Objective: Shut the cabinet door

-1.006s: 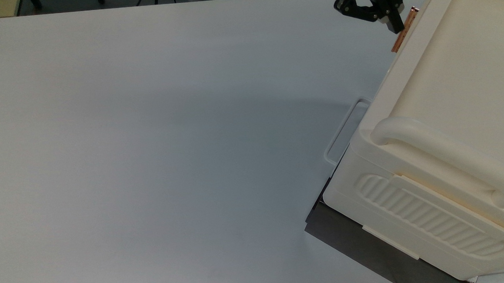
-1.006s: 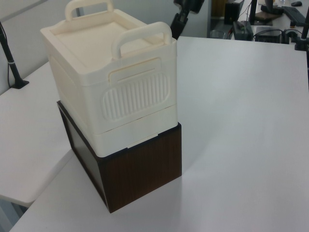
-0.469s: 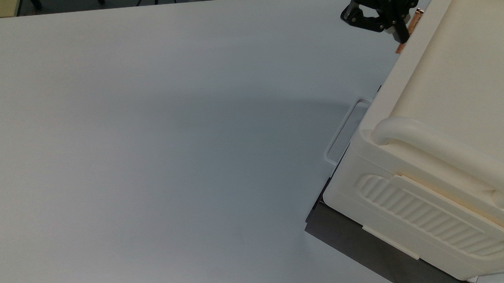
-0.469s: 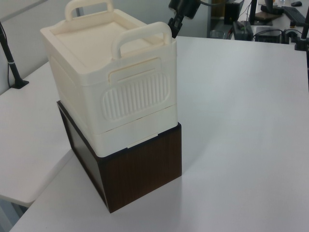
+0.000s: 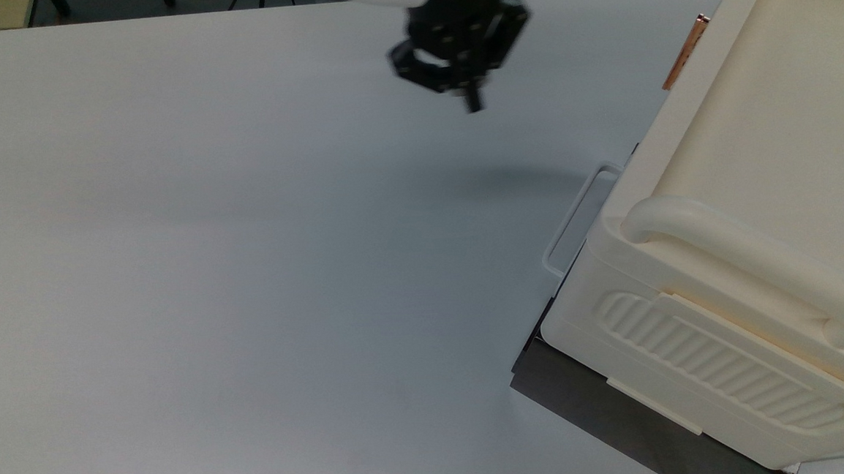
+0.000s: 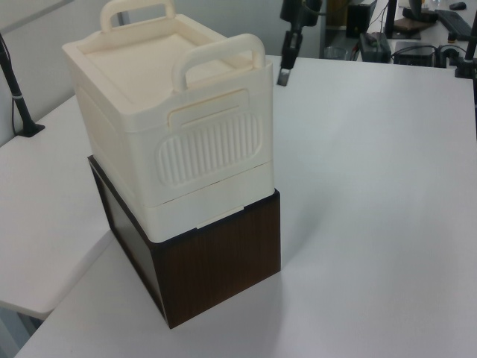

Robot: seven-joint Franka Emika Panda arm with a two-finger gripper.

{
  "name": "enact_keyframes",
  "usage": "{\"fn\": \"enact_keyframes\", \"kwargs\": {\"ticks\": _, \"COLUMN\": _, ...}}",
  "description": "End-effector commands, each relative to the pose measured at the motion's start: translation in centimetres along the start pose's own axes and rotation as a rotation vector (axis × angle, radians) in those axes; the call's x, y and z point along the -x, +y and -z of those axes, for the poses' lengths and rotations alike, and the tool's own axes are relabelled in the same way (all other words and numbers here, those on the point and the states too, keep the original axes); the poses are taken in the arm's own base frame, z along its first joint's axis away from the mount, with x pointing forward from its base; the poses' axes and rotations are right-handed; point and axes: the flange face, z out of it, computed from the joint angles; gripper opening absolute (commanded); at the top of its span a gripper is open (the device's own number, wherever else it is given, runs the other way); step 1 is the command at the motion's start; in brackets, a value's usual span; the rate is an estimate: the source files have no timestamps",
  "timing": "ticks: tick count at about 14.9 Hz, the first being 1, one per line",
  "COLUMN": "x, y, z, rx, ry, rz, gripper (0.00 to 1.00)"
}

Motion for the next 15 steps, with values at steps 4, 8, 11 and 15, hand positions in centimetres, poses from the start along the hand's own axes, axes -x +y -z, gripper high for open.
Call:
{"fn": "enact_keyframes", "kwargs": {"ticks": 4, "x": 6.8, "y": 8.7, "z": 3.9, "rx": 0.212, "ry": -0.138, "rz": -0.184, "gripper": 0.00}}
{"fn": "enact_keyframes", "kwargs": {"ticks": 8, "x": 9.9, "y": 9.4, "z": 5.2, "rx": 0.344, "ry": -0.182, "rz": -0.293, "gripper": 0.02}}
{"fn": "enact_keyframes", "kwargs": {"ticks": 11, "x": 10.5, "y": 9.2, "z": 5.1, "rx": 0.330, "ry": -0.221, "rz": -0.320, "gripper": 0.34}}
{"fn": "enact_keyframes", "kwargs": {"ticks": 15, "x": 10.7, "y": 8.6, "z": 4.7, "rx": 0.252, "ry": -0.242, "rz": -0.313, "gripper": 0.89}}
